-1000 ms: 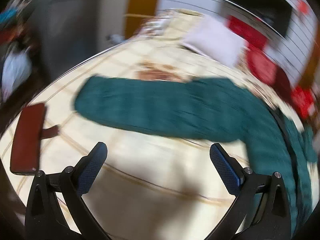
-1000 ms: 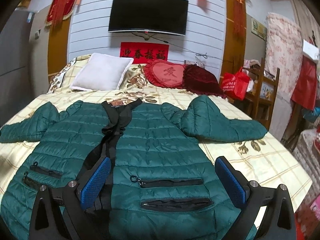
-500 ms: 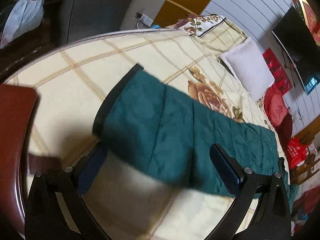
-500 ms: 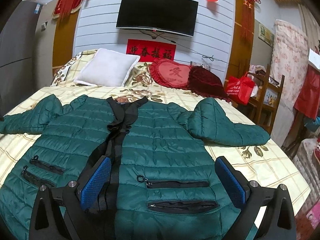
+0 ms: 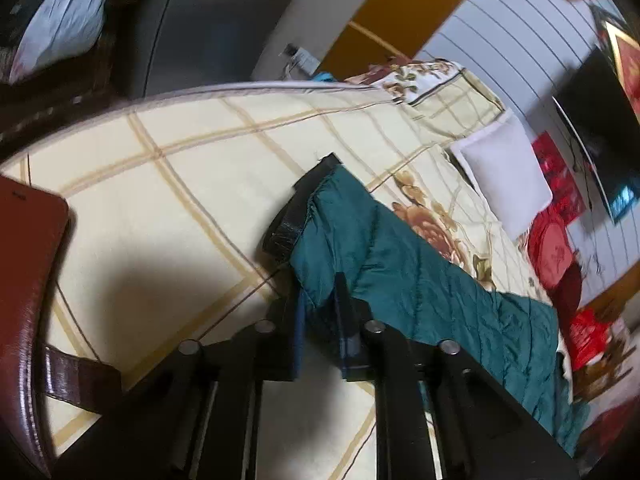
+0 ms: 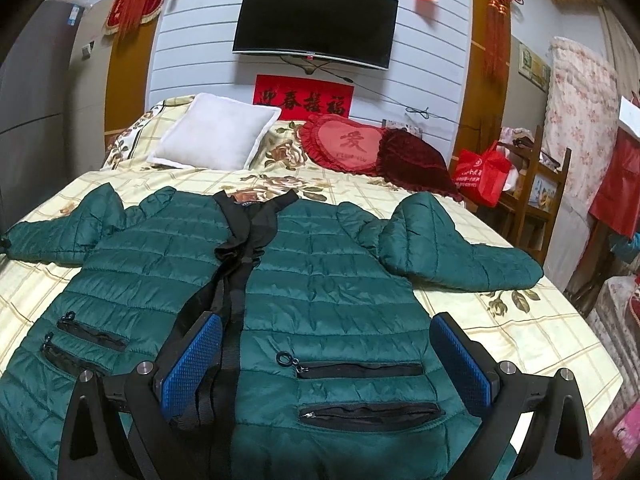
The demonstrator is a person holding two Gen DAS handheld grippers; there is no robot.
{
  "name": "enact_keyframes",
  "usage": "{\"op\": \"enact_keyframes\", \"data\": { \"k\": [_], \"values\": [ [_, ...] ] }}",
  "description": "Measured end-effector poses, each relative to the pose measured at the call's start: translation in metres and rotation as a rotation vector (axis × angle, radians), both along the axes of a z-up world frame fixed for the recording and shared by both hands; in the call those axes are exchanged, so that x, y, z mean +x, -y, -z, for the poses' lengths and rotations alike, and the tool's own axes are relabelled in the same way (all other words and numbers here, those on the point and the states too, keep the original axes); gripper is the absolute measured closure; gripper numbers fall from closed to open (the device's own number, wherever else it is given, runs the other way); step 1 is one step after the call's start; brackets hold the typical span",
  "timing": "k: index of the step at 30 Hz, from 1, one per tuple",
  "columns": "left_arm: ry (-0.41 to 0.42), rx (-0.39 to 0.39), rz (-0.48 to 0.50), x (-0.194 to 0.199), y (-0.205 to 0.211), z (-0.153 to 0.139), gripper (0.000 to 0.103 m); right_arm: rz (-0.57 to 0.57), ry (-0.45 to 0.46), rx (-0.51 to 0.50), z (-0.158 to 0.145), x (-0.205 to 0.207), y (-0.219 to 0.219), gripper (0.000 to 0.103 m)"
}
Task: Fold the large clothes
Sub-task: 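Grasp the sleeve cuff with the left tool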
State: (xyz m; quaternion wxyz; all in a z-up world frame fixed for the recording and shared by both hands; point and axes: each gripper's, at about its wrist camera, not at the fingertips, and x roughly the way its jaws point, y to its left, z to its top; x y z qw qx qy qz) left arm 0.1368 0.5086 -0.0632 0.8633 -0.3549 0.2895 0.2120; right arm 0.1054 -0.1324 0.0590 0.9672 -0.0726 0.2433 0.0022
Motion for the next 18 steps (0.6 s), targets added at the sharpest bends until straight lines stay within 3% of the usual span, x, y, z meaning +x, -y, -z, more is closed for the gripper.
{"op": "enact_keyframes", "data": {
  "k": [8,18],
  "values": [
    [0.054,0.205,0.076,-0.007,0.029,-0.034,0.097,0.003,0.0,0.005,0.0,0.001,-0.002,0.0],
    [0.116,0.276,0.138,-0.018,0.064,-0.077,0.098,0.01,-0.004,0.02,0.0,0.001,0.0,0.0]
  ]
}}
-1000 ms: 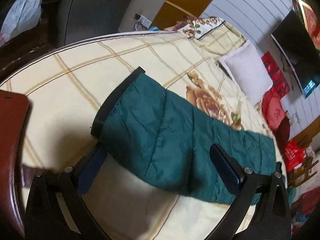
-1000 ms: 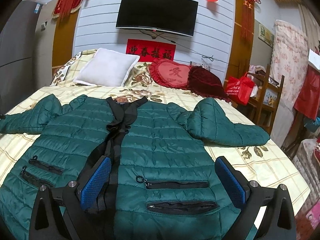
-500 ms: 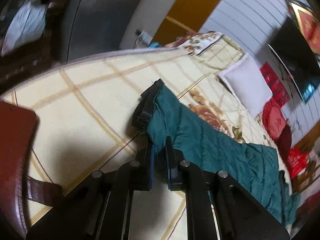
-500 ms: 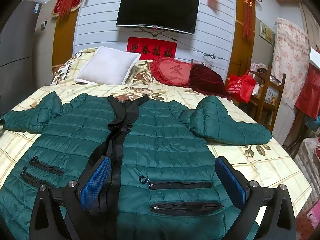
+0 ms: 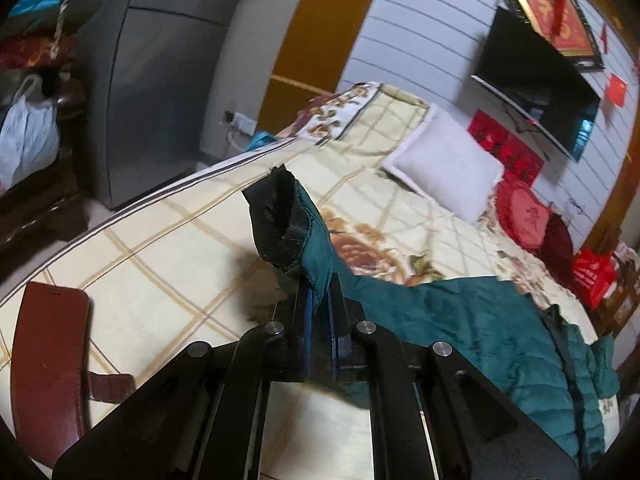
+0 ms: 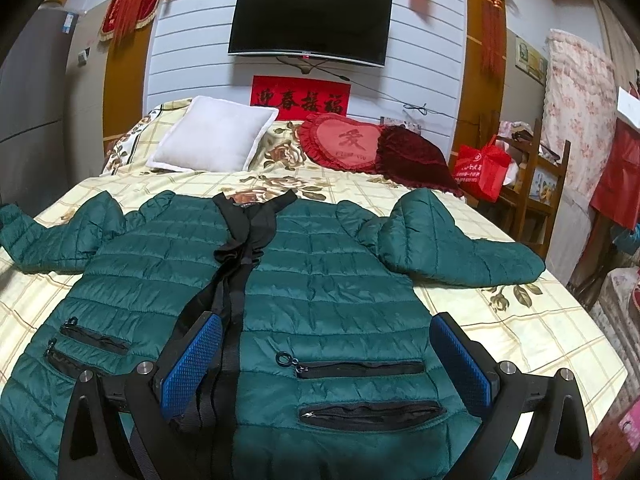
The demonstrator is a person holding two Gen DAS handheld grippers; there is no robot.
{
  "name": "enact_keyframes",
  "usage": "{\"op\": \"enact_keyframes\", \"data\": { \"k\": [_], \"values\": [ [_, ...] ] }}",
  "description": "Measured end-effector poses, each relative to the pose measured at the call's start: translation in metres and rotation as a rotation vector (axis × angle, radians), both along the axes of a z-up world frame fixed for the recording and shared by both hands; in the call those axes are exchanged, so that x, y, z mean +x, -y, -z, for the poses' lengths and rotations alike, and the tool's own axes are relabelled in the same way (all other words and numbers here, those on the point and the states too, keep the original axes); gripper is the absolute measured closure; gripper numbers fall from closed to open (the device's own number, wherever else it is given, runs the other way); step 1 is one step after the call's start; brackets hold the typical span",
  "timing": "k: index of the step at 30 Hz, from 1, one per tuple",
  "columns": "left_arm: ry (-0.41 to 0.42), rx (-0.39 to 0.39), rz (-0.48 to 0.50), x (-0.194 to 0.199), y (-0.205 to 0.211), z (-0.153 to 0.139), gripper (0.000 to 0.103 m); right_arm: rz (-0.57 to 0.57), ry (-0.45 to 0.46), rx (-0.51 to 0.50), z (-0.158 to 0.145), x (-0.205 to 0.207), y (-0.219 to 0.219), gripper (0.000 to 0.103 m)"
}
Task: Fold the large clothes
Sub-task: 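Grasp the sleeve cuff with the left tool, then lift the sleeve with the left tool and fold it across the jacket body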
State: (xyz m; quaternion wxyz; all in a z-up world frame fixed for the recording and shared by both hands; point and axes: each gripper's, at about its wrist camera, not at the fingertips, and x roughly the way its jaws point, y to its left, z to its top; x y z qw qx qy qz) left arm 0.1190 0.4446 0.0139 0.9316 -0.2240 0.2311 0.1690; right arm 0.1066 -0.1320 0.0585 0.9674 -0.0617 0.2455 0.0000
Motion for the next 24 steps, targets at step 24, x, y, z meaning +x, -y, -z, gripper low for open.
{"op": "enact_keyframes", "data": {
  "k": [24],
  "values": [
    [0.152,0.116,0.366,0.026,0.211,-0.085,0.099,0.069,-0.003,0.07,-0.008,-0.01,0.048,0.0]
  ]
}}
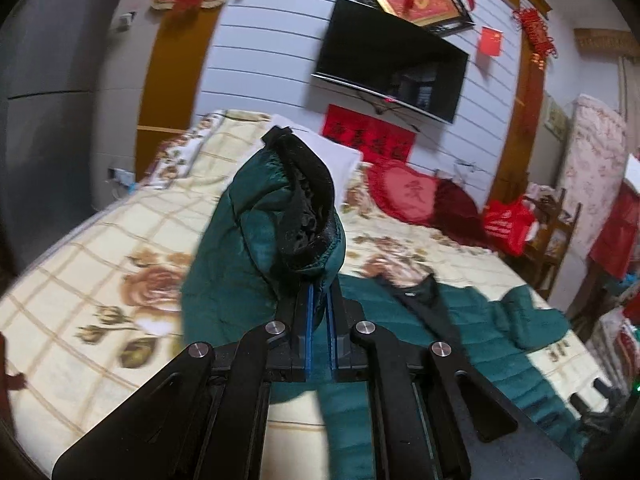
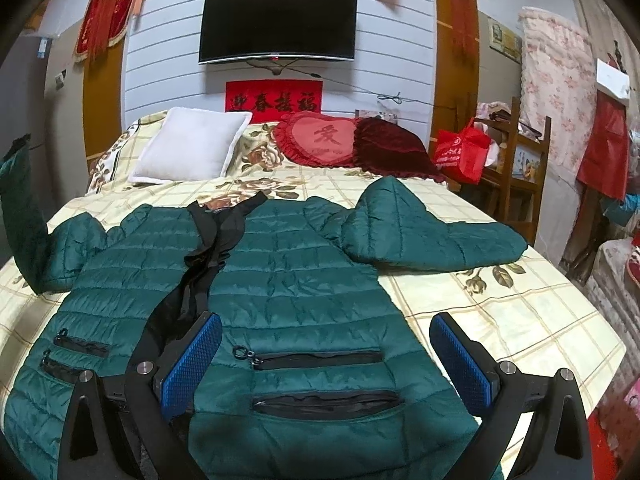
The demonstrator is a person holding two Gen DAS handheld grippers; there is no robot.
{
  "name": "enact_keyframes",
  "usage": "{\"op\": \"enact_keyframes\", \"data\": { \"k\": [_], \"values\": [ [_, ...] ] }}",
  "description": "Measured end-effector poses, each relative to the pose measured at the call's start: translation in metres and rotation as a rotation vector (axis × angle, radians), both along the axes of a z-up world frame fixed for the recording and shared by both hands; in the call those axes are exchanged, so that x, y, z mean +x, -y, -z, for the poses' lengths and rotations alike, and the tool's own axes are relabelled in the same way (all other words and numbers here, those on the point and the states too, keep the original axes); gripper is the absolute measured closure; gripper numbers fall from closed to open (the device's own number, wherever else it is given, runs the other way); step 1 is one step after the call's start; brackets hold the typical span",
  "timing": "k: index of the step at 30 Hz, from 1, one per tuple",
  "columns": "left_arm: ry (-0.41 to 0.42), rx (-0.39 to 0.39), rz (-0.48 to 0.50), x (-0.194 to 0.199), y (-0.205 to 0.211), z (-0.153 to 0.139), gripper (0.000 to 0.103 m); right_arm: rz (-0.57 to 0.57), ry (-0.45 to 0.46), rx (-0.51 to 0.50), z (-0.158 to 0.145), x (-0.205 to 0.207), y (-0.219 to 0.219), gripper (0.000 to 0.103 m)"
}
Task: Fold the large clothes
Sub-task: 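Lift the sleeve with the left tool and fold it across the jacket body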
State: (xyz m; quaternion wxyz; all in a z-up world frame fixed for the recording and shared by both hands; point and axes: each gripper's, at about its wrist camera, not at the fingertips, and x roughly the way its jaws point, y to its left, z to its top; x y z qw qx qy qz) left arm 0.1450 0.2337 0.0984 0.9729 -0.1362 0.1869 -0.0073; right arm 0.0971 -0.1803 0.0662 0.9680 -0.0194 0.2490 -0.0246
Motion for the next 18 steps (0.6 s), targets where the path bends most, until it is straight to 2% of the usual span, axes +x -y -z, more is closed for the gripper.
{"op": "enact_keyframes", "data": {
  "k": [4,8,18],
  "values": [
    [0.005,-0.036,0.07,0.015,0.038,-0.007,0.099,0.057,-0.039,-0.048,0.006,0.005,0.005,0.0],
    [0.004,-0.066,0.132,0.029,0.072,-0.013,0.099,0.096,-0.081,-0.037,0.01,0.011,0.016,0.0],
    [-0.039,-0.111,0.328,0.089,0.18,-0.013,0.099,0.124,-0.114,-0.052,0.013,0.011,0.031,0.0]
  ]
}}
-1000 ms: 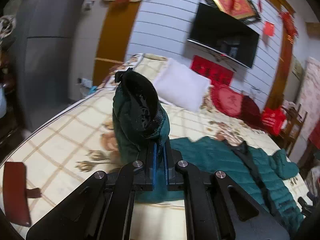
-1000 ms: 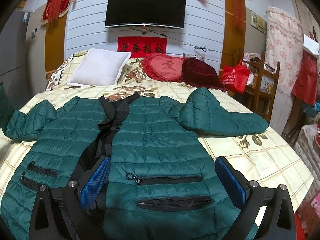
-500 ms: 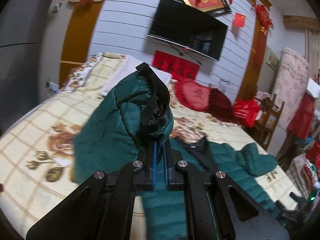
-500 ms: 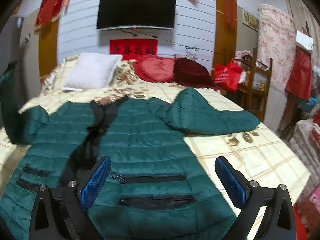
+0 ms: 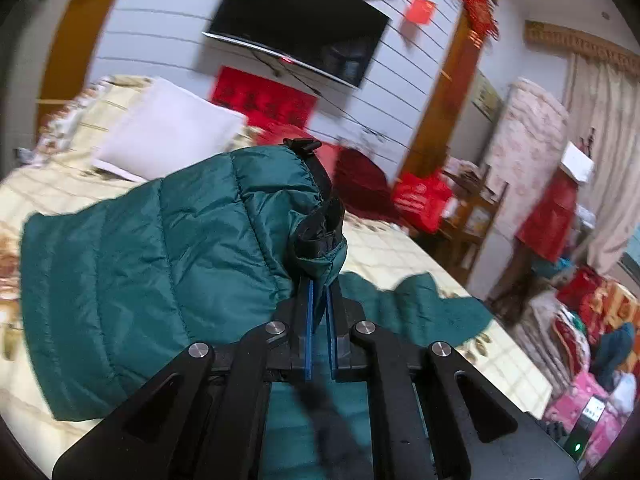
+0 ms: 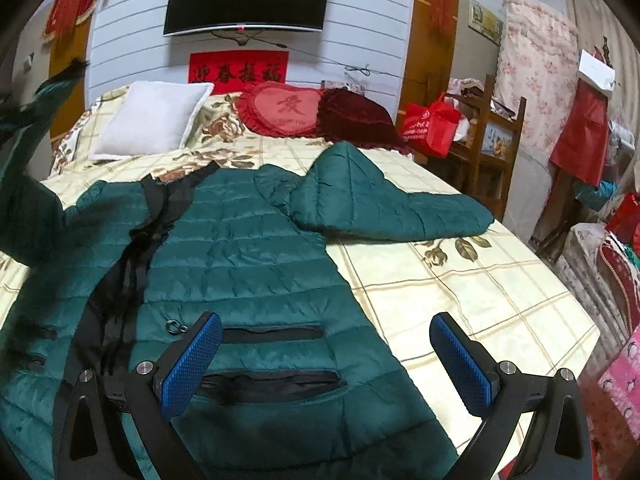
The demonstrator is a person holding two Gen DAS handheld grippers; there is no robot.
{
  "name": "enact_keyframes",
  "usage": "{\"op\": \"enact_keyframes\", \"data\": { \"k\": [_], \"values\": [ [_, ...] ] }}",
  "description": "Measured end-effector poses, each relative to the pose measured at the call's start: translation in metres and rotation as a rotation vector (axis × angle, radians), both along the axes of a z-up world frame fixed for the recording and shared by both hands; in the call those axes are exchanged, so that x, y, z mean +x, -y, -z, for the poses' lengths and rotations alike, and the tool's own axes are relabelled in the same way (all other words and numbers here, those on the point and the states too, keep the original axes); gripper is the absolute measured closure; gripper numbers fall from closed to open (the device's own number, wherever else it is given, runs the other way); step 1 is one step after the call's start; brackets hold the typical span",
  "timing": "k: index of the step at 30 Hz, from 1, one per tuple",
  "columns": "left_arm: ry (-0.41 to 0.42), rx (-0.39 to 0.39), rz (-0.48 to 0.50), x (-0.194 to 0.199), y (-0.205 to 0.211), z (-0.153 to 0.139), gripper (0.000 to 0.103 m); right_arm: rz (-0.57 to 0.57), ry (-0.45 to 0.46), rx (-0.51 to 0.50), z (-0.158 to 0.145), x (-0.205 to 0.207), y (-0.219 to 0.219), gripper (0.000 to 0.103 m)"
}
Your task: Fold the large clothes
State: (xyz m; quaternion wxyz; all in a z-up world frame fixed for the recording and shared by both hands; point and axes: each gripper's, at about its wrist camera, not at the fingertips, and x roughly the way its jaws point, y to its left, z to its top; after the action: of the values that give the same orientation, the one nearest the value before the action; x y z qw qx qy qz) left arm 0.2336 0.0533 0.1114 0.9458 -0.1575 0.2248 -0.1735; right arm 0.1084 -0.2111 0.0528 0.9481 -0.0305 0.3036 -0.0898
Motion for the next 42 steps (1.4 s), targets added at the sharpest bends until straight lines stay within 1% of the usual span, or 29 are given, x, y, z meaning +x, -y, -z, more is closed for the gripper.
{"op": "enact_keyframes", "data": {
  "k": [3,6,10,15,16,19,22,23,24,25,27,28,29,31,32,34,35,36,37,38,39,40,42],
  "values": [
    [-0.016,0.004,0.074,0.017,0.037,0.006,0.099,0.015,-0.006,0.009,0.0,0.001,0.005,0.0],
    [-0.039,-0.003,0.152,0.033,0.076,0.019,0.099,0.042,-0.007,-0.009,-0.001,0.001,0.01,0.0],
    [-0.086,-0.033,0.197,0.055,0.108,0.04,0.099,0.069,-0.03,-0.001,0.002,0.004,0.02,0.0],
    [-0.206,-0.086,0.209,0.088,0.135,0.083,0.099,0.084,-0.038,0.021,0.002,0.007,0.03,0.0],
    [-0.227,-0.09,0.216,0.089,0.136,0.092,0.099,0.085,-0.039,0.026,0.002,0.007,0.032,0.0],
    [-0.29,-0.048,0.229,0.093,0.148,0.112,0.099,0.085,-0.049,0.029,0.004,0.01,0.032,0.0],
    [-0.375,-0.041,0.271,0.097,0.153,0.126,0.097,0.083,-0.054,0.025,0.005,0.012,0.03,0.0],
    [-0.397,-0.048,0.28,0.096,0.152,0.129,0.093,0.083,-0.053,0.023,0.005,0.012,0.029,0.0],
    [-0.42,-0.063,0.297,0.096,0.15,0.129,0.085,0.085,-0.054,0.017,0.005,0.013,0.028,0.0],
    [-0.426,-0.071,0.308,0.096,0.149,0.127,0.079,0.086,-0.056,0.013,0.005,0.014,0.028,0.0],
    [-0.421,-0.087,0.334,0.089,0.143,0.118,0.051,0.094,-0.063,0.007,0.006,0.016,0.027,0.0],
    [-0.412,-0.096,0.345,0.082,0.138,0.111,0.046,0.101,-0.065,0.002,0.007,0.016,0.026,0.0],
    [-0.398,-0.108,0.358,0.075,0.131,0.105,0.043,0.104,-0.067,0.0,0.007,0.017,0.026,0.0],
    [-0.362,-0.107,0.37,0.06,0.112,0.09,0.043,0.108,-0.068,-0.006,0.007,0.017,0.024,0.0],
    [-0.343,-0.089,0.355,0.054,0.1,0.083,0.043,0.11,-0.066,-0.012,0.007,0.017,0.021,0.0],
    [-0.289,-0.039,0.28,0.046,0.064,0.072,0.043,0.103,-0.053,-0.016,0.006,0.018,0.017,0.0],
    [-0.269,-0.012,0.23,0.044,0.046,0.068,0.043,0.096,-0.042,-0.009,0.005,0.019,0.015,0.0],
    [-0.244,0.017,0.152,0.045,0.019,0.062,0.043,0.079,-0.026,0.0,0.002,0.021,0.012,0.0],
    [-0.233,0.03,0.105,0.045,0.003,0.059,0.043,0.06,0.009,0.01,-0.004,0.025,0.008,0.0],
    [-0.226,0.053,0.029,0.048,-0.02,0.057,0.043,0.049,0.027,0.023,-0.009,0.03,0.005,0.0],
    [-0.223,0.087,-0.059,0.052,-0.043,0.054,0.043,0.014,0.048,0.054,-0.015,0.041,-0.001,0.0],
    [-0.224,0.107,-0.108,0.056,-0.055,0.054,0.043,-0.026,0.053,0.074,-0.019,0.054,-0.009,0.0],
    [-0.249,0.139,-0.203,0.065,-0.081,0.059,0.043,-0.08,0.051,0.076,-0.026,0.081,-0.033,0.0]
  ]
}}
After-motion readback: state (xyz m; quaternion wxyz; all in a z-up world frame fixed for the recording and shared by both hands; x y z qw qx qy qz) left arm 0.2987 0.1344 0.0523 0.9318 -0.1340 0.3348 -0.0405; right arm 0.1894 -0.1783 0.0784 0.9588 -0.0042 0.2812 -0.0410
